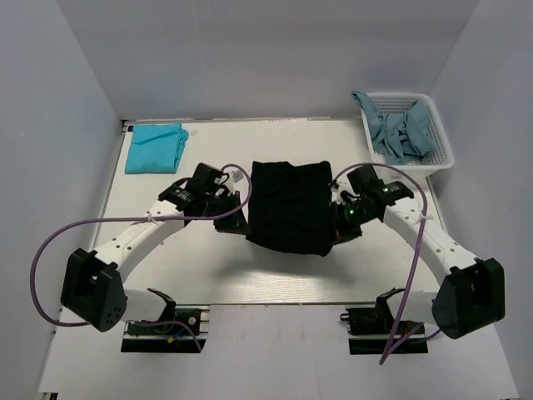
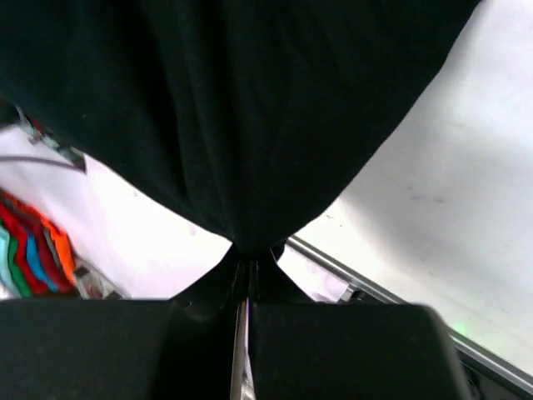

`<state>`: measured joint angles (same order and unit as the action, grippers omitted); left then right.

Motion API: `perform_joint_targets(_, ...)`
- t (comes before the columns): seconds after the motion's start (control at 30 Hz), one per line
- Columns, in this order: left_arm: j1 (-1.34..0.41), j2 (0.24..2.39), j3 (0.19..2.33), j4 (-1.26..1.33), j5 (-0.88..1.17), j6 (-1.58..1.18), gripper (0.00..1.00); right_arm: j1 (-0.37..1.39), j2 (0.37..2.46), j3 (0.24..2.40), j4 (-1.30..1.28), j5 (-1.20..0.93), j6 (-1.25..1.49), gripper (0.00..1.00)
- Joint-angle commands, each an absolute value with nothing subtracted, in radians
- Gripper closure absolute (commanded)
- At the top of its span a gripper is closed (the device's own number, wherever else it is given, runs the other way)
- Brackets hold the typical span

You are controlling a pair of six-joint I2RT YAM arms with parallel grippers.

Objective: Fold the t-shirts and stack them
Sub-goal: Grab one side of the 2/3 rectangular tshirt with both arms, then fold the long partially folded tshirt into a neat square

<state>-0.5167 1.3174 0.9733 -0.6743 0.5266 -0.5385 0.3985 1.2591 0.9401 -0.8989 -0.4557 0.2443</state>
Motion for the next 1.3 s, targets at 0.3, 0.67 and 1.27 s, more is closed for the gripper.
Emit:
perform_joint_targets(0.3, -0.494, 1.445, 1.346, -0.753, 0.243, -0.595, 1.00, 0.342, 1.494, 1.451, -1.057, -0.288, 0.265, 1.00)
perform_joint_targets(0.67, -0.440, 1.836, 1.771, -0.776, 0.110, -0.595, 1.00, 0.264, 1.808, 1.831, -1.100, -0.253, 0.232, 1.00)
perform_joint_targets(1.27, -0.391, 2.232, 2.198, -0.549, 0.337, -0.543, 1.00, 0.117, 2.129, 2.088, -1.036, -0.333, 0.196, 1.00)
